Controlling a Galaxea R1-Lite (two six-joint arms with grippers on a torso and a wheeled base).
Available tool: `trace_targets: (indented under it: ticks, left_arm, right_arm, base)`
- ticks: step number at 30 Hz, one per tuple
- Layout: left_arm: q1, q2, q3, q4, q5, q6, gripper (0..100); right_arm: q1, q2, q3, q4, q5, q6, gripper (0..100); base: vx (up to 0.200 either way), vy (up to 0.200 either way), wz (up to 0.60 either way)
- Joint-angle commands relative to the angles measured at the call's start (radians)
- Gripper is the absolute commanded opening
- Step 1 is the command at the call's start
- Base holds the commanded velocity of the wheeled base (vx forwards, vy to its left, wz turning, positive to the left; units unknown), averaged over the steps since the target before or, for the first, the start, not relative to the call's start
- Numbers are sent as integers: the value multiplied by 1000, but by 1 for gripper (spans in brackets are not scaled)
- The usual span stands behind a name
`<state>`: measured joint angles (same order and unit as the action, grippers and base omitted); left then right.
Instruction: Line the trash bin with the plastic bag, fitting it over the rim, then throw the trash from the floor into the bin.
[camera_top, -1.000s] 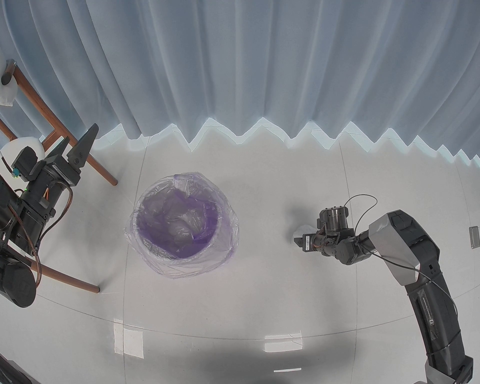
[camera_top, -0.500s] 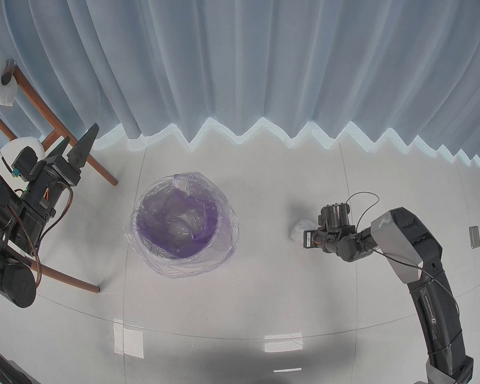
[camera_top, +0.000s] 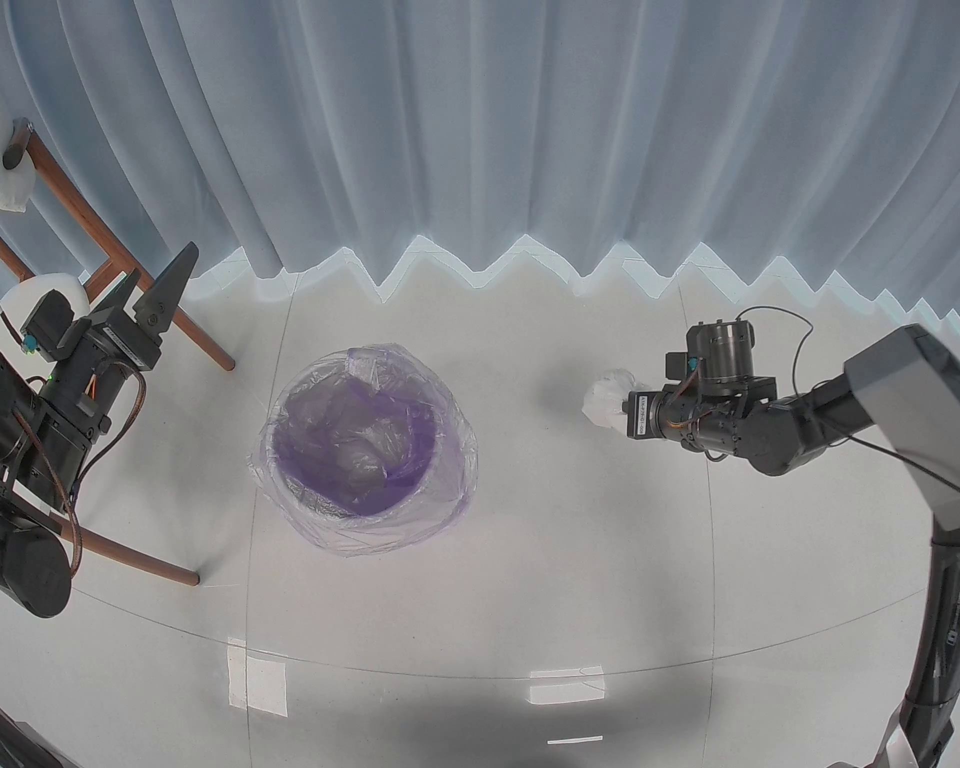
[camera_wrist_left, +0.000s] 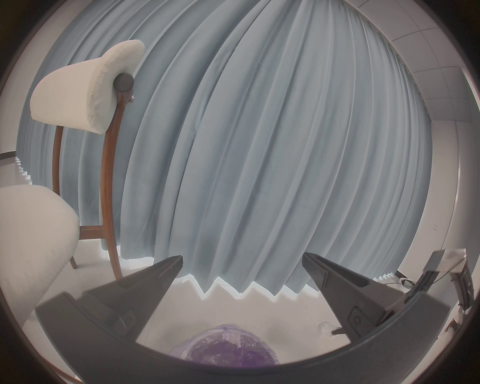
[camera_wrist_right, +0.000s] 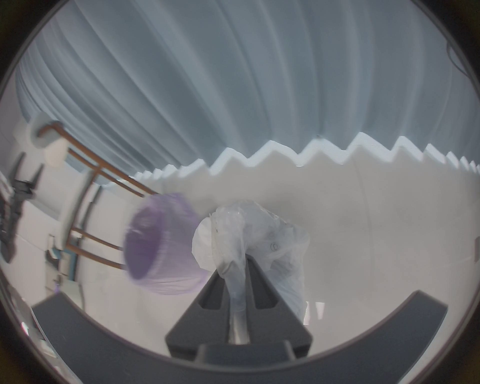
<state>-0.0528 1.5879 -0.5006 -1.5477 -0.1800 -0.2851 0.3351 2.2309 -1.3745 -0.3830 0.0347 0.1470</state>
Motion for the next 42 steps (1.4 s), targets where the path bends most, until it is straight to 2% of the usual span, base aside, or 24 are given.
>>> trace_targets:
  ticks: [1, 2, 6, 8, 12, 16, 20, 35, 38, 39, 42]
  left_arm:
    - [-15, -40, 4, 0, 2, -6, 100]
    - [-15, -45, 5, 0, 1, -8, 100]
    - [-13, -108, 44, 29, 2, -8, 100]
    - [-15, -132, 45, 64, -1, -8, 100]
    - [-19, -177, 47, 139, -3, -8, 100]
    - [-30, -218, 45, 215, -3, -8, 100]
    - [-27, -218, 47, 219, -1, -8, 100]
    - [-25, -215, 48, 224, -1, -8, 100]
    - [-33, -213, 36, 222, -1, -9, 100]
    - [-35, -212, 27, 222, 1, -9, 100]
    - [-59, -209, 2, 225, 1, -14, 100]
  right_arm:
    - [143, -349, 232, -37, 73, 49, 0]
    - [151, -355, 236, -42, 76, 57, 0]
    - [268, -431, 264, -53, 134, 220, 0]
    - [301, -433, 270, -54, 140, 255, 0]
    - [321, -412, 270, -62, 142, 253, 0]
    - [328, -324, 233, -148, 142, 235, 0]
    - [329, -255, 201, -208, 139, 236, 0]
    - [346, -105, 48, -217, 131, 230, 0]
    - [338, -46, 41, -221, 102, 204, 0]
    - [326, -8, 20, -226, 80, 169, 0]
    - [292, 75, -17, -277, 68, 135, 0]
  base:
    - [0, 0, 0]
    - [0, 0, 0]
    - [0, 50, 0]
    - [0, 200, 0]
    - [0, 200, 0]
    - [0, 200, 0]
    - [0, 200, 0]
    - [0, 200, 0]
    - [0, 200, 0]
    - [0, 200, 0]
    - [0, 133, 0]
